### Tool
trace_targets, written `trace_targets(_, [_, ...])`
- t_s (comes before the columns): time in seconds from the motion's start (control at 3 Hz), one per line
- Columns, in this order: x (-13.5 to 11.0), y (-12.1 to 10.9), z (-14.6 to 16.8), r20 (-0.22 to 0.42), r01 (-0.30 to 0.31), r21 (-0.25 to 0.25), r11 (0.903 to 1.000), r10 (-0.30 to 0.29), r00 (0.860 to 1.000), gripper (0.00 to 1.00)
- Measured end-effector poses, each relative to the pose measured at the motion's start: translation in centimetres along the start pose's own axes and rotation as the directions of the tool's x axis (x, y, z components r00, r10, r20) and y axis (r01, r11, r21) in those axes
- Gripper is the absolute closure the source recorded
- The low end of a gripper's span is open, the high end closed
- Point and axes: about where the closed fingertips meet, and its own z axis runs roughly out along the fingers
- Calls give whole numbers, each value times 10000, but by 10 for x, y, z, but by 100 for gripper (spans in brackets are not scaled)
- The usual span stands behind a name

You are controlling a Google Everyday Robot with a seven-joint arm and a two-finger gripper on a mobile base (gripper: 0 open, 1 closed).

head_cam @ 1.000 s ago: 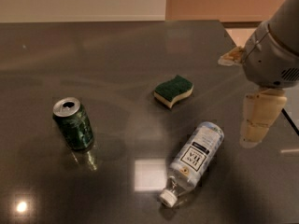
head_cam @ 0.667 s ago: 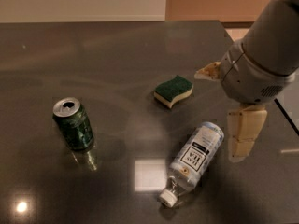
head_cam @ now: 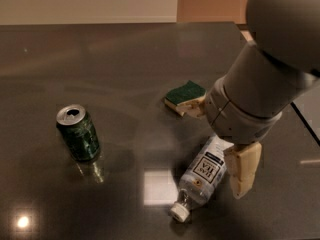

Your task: Move blue plastic bottle near green can

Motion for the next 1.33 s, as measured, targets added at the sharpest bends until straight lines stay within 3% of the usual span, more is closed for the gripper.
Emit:
trace_targets(0.33, [-6, 7, 17, -66, 949, -321, 9950, -952, 9954, 0])
trace_targets(0.67, [-8, 10, 31, -38, 1530, -680, 9859, -1536, 9881, 0])
trace_targets(1.0, [-7, 11, 41, 82, 1888, -948, 9774, -1888, 9820, 17])
trace_targets(1.33, [-6, 10, 46, 116, 2072, -1023, 9729, -2071, 9782, 41])
